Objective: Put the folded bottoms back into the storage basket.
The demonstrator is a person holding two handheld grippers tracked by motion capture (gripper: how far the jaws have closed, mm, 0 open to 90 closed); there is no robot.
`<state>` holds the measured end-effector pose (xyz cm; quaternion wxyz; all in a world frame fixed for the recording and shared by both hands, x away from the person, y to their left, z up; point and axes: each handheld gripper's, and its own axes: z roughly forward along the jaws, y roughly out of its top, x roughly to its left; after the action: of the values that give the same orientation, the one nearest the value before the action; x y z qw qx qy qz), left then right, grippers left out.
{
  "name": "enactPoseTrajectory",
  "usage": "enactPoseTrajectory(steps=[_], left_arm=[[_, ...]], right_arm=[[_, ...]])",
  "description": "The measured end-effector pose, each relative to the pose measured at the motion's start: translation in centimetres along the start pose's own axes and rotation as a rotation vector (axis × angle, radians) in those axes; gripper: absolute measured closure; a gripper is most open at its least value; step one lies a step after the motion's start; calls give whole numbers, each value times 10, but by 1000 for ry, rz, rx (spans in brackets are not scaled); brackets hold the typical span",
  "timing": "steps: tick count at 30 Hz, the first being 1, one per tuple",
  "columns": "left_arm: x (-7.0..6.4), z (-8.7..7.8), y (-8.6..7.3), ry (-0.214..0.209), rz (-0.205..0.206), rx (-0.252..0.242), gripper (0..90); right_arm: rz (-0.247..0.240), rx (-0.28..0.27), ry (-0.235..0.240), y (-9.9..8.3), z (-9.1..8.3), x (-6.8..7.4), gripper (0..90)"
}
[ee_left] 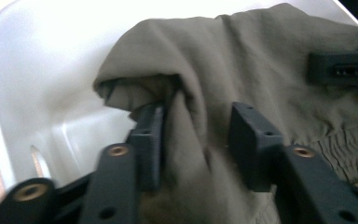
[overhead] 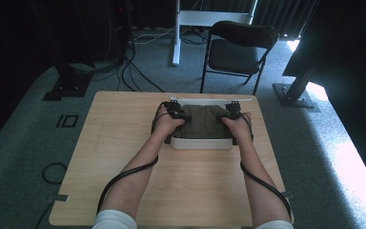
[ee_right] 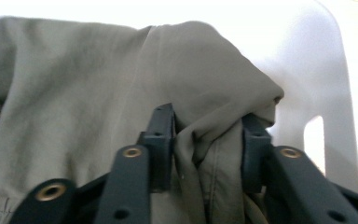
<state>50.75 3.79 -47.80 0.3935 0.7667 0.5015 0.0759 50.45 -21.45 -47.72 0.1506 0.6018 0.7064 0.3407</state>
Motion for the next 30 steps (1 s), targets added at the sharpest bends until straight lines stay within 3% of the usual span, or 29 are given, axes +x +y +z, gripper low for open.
enactPoseTrajectory(steps=[5,11,12,15,18,23,24,25,27,30], left_arm=[[-2,1,0,9,8,12,456],[-5,1,1,24,47,15,317],[-5,0,2,45,61,0,317],[-6,-3,3,48,38,-9,274],[-10,-6,3,91,104,-6,229],[-13,-14,4,82,138,-45,199],[-15,-19,3,85,168,-62,199],[-15,-20,3,93,178,-63,197],[-16,-23,2,95,197,-70,197],[-17,-27,1,98,197,-89,197]], right_arm=[[-12,2,2,-2,0,-3,510],[-27,-24,15,-2,-1,-1,399],[-30,-35,15,-2,-2,-1,382],[-48,-70,28,-2,-4,0,297],[-66,-96,33,-2,-6,3,221],[-104,-127,38,-2,-10,6,173],[-109,-142,51,-2,-11,7,173],[-134,-166,70,-3,-12,9,173],[-163,-167,60,-3,-14,10,173],[-165,-177,62,-4,-16,10,173]])
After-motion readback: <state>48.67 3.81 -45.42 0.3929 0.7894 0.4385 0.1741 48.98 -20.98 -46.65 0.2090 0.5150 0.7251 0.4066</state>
